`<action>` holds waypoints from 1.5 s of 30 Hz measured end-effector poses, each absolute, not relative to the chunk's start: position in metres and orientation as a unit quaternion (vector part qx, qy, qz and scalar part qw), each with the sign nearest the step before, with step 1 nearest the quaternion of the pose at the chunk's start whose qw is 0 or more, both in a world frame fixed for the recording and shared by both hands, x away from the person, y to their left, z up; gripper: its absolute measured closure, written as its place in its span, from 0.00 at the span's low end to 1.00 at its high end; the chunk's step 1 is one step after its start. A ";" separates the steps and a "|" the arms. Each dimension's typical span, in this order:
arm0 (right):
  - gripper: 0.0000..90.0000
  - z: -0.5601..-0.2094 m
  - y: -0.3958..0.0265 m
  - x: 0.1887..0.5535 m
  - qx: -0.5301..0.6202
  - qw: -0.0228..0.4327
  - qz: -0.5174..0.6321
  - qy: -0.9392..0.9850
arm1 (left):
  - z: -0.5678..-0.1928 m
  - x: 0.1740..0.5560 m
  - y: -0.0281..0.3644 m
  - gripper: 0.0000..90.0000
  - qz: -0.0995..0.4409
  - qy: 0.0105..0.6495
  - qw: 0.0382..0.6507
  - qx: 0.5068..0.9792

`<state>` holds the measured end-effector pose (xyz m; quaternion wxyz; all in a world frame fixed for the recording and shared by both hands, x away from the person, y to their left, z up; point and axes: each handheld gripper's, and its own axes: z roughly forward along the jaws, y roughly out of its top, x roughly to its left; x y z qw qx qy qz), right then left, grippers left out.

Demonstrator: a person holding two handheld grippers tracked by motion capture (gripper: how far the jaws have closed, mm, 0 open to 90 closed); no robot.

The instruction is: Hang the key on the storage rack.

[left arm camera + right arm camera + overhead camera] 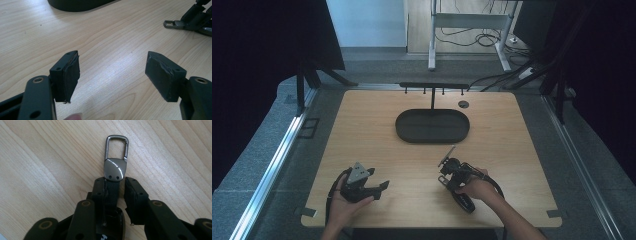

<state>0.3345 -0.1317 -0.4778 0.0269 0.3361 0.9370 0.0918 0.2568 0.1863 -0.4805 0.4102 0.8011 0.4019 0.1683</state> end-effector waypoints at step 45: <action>0.89 -0.478 -0.136 0.333 0.340 0.032 0.109 0.933 | -0.484 0.258 0.183 0.31 0.164 0.400 0.407 0.804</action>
